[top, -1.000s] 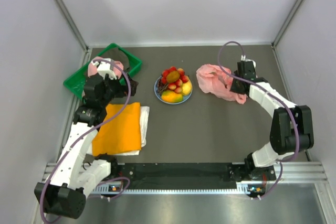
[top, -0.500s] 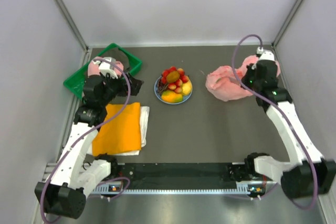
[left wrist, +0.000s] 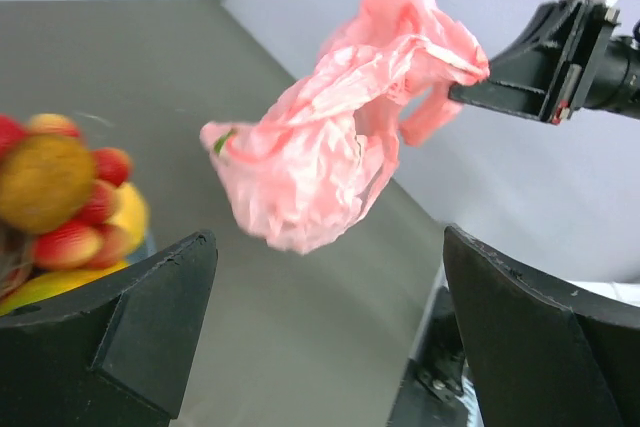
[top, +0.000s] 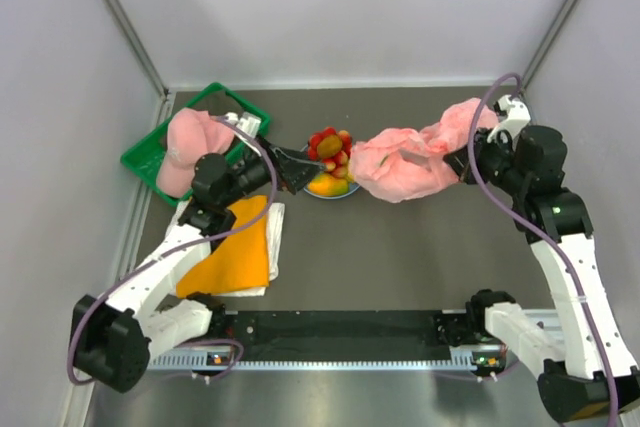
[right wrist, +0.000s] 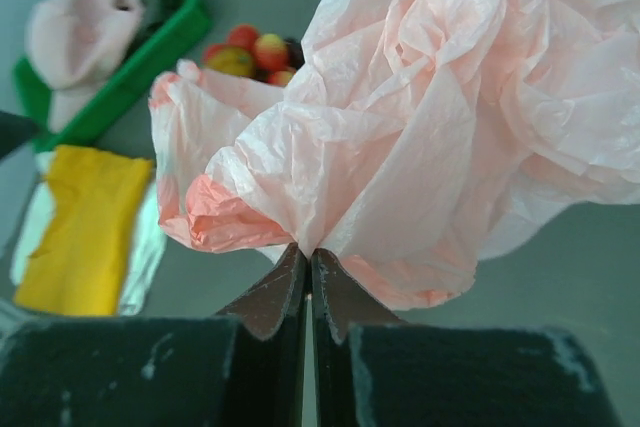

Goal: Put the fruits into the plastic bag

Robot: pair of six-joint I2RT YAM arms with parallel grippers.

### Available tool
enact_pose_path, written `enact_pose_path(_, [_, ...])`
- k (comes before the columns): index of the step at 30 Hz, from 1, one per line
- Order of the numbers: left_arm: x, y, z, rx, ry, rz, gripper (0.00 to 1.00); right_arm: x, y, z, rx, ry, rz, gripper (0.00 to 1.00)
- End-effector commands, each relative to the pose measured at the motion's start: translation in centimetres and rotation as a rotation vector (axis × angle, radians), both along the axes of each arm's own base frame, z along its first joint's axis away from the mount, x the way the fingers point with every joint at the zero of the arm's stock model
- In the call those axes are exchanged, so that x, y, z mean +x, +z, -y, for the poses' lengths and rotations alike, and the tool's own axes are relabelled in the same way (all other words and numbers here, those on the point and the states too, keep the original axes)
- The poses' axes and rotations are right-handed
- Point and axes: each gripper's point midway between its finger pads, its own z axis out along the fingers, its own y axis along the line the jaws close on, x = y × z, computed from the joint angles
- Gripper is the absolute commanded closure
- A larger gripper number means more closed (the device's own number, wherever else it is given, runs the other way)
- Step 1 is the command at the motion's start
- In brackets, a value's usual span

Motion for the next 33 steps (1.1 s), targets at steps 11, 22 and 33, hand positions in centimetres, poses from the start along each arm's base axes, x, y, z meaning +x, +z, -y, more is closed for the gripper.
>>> enact_pose_path(11, [-3.7, 0.2, 4.1, -0.145, -0.228, 0.065, 0.01, -4.6, 9.6, -5.3, 0.256, 0.315, 0.195, 1.00])
enact_pose_path(22, [-7.2, 2.7, 5.7, -0.307, -0.407, 0.175, 0.01, -5.1, 9.7, -5.8, 0.289, 0.345, 0.182, 1.00])
enact_pose_path(33, [-10.3, 5.6, 7.2, -0.471, -0.577, 0.233, 0.01, -2.7, 6.8, -5.2, 0.305, 0.247, 0.090, 1.00])
